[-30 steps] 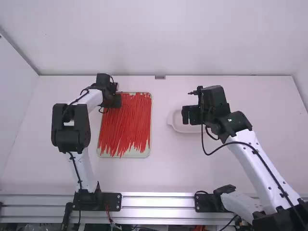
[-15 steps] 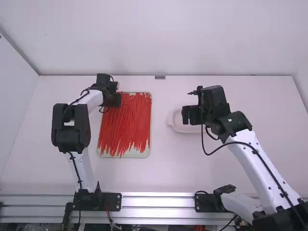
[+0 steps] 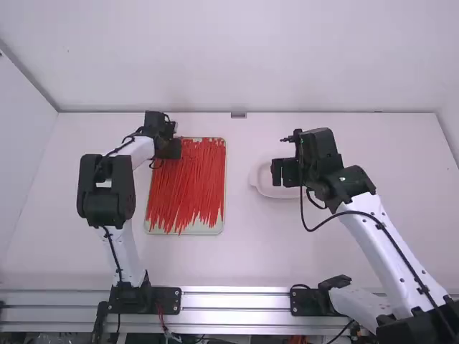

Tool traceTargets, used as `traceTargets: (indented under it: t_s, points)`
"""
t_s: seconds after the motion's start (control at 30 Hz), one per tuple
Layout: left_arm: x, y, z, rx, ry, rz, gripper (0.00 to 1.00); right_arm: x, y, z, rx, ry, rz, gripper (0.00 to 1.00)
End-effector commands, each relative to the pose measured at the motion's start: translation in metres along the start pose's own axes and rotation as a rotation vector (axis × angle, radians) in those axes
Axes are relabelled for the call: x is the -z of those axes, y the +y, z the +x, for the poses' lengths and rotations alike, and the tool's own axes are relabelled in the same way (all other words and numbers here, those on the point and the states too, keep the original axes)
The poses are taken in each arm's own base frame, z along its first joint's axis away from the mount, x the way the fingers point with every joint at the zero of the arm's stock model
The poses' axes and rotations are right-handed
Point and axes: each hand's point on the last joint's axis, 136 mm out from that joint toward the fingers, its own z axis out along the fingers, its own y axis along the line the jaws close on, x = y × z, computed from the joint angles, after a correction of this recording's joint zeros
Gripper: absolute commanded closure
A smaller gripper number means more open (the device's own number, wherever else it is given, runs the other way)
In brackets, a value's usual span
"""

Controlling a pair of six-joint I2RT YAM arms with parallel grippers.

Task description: Fasten the cable tie

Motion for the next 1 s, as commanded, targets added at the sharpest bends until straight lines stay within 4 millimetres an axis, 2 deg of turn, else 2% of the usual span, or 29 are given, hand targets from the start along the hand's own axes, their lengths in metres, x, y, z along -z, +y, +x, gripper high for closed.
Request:
traceTargets:
  t_s: [0.0, 0.13, 0.43, 0.63, 0.97]
  points:
    - [-0.006, -0.004, 0.013, 0.0, 0.029, 0.01, 0.71, 0.008, 0.001, -0.013, -0.004, -0.036, -0.001, 0.02]
    - [-0.008, -0.004, 0.019, 0.003, 0.044, 0.007, 0.73, 0.008, 0.001, -0.014, -0.003, -0.037, -0.001, 0.02]
    - [-0.008, -0.004, 0.02, 0.002, 0.045, 0.007, 0.75, 0.008, 0.001, -0.014, -0.004, -0.04, -0.001, 0.02]
    - [-0.007, -0.004, 0.023, 0.004, 0.06, 0.007, 0.8, 0.008, 0.001, -0.014, -0.004, -0.04, -0.001, 0.02]
    - [-0.007, 0.001, 0.025, 0.004, 0.066, -0.02, 0.82, 0.008, 0.001, -0.014, -0.003, -0.04, -0.002, 0.02]
